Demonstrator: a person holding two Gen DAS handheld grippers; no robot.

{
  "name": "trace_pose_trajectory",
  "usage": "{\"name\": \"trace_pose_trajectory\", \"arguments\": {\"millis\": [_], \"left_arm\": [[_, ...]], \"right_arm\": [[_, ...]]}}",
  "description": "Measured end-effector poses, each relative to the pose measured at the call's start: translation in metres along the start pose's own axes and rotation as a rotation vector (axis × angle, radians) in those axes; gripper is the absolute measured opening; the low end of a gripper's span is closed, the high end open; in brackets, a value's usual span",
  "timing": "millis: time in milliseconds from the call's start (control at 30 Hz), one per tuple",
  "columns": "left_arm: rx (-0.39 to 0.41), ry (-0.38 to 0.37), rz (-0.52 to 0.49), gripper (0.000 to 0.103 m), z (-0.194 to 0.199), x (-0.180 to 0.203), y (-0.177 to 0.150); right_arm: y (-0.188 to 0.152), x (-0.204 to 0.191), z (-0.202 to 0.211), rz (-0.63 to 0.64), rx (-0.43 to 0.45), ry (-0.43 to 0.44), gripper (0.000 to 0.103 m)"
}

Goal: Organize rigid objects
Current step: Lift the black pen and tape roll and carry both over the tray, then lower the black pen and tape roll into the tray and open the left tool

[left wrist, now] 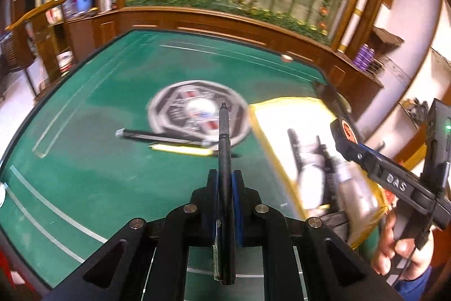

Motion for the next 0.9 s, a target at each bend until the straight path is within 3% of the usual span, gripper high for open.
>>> {"name": "trace_pose_trajectory", "arguments": {"millis": [133, 300, 367, 500, 900], "left_arm": [[-0.037, -0.06, -0.045, 0.009, -0.025, 0.046, 0.009], [-0.097, -0.119, -0.078, 0.009, -0.063, 0.088, 0.011], [-0.121, -0.108, -0.094, 0.009, -0.081, 0.098, 0.011], [-0.164, -0.096, -0.081, 0.009, -0.107, 0.106, 0.01], [-0.187, -0.075, -0.041, 0.009, -0.14, 0.099, 0.011]], "right_arm": [[0.008, 0.042, -0.007, -0.079, -0.001, -0.071, 0.059], [0.0, 0.063, -0.03, -0.144, -0.082, -0.082, 0.059], [-0.001, 0.066, -0.035, -0.137, -0.092, -0.109, 0.059], [-0.005, 0.07, -0.045, -0.138, -0.125, -0.131, 0.059], [-0.011, 0.07, -0.054, -0.113, -0.145, -0.183, 0.059]]}}
Point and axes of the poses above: each gripper's, at about its wrist camera, not at the fingertips, and z roughly against the way its jaws point, x to its right, y to its top, the point moved 8 cm from there along -z, roughly the way its jaws point, and after that the axes turned 7 degrees about -y, right-handed, at the moved point
